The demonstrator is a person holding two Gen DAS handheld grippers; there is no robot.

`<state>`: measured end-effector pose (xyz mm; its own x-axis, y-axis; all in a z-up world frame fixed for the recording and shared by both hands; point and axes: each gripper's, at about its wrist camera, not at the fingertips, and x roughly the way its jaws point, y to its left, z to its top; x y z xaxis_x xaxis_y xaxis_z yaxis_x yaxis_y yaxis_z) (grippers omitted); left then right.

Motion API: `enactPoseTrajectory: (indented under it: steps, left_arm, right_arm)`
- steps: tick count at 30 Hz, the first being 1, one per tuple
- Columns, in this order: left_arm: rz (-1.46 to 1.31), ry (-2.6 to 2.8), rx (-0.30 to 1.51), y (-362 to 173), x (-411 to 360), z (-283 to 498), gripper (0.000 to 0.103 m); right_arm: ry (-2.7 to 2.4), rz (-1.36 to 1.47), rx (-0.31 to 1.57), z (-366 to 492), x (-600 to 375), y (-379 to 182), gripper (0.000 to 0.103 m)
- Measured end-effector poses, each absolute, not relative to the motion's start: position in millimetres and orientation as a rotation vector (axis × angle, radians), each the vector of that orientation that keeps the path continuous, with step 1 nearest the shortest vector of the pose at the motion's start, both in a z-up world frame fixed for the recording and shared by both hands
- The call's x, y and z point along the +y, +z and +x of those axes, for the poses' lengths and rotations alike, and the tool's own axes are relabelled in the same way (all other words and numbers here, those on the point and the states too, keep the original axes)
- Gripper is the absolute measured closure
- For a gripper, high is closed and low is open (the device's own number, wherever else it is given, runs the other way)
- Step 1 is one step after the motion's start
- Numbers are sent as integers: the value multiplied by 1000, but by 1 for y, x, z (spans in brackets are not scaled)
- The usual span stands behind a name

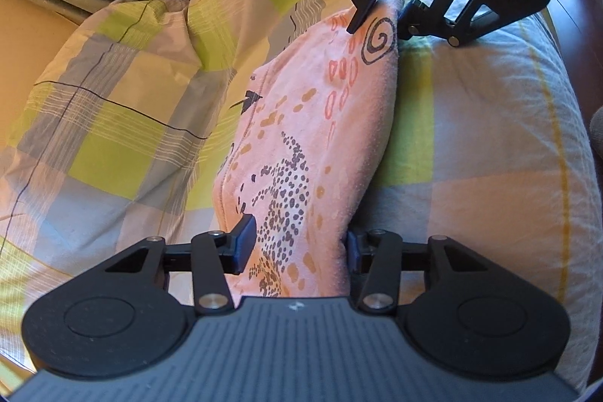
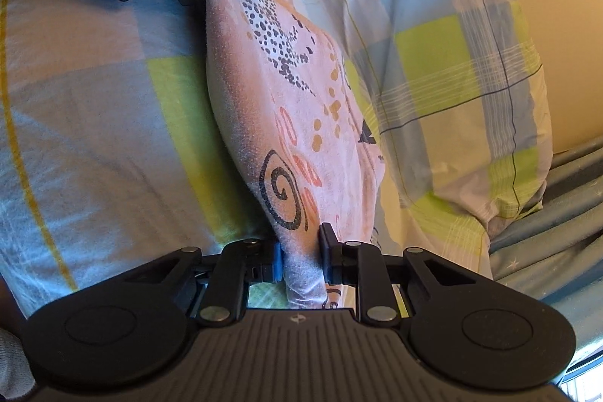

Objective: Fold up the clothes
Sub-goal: 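Grasp the folded garment's end with the left gripper while the right gripper grasps it, then lift the folded garment with both grippers and carry it onto the blue blanket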

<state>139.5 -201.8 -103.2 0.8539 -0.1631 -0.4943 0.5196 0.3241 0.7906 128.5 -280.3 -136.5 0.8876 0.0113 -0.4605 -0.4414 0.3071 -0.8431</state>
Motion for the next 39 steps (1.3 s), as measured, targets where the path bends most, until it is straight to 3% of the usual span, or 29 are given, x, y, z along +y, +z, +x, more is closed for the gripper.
enactPoseTrajectory:
  steps: [2,4,10,22,31,39]
  left_arm:
    - [1145,-478,395,-103,-202,143,88]
    - [1134,-489,420,-105,-202,145,95]
    - [1091,-491,429,-100,-199,148,97]
    - [1228,-445,230,-61,-200,119,98]
    - [1248,-569,37,3,-233,63,97]
    - [1247,-764,-173,61,-309,-2,97]
  right_arm:
    - [306,-1219,410,127,-280,-136,86]
    - [303,-1204,413,125,-279,-134,87]
    - [297,-1162,424,126,-279,-128,92]
    - [217,-1122,375,88,-281,-83,94]
    - [72,-1098,359,12,-320,-1,94]
    - [-154,-1036,402,-98,-383,48,94]
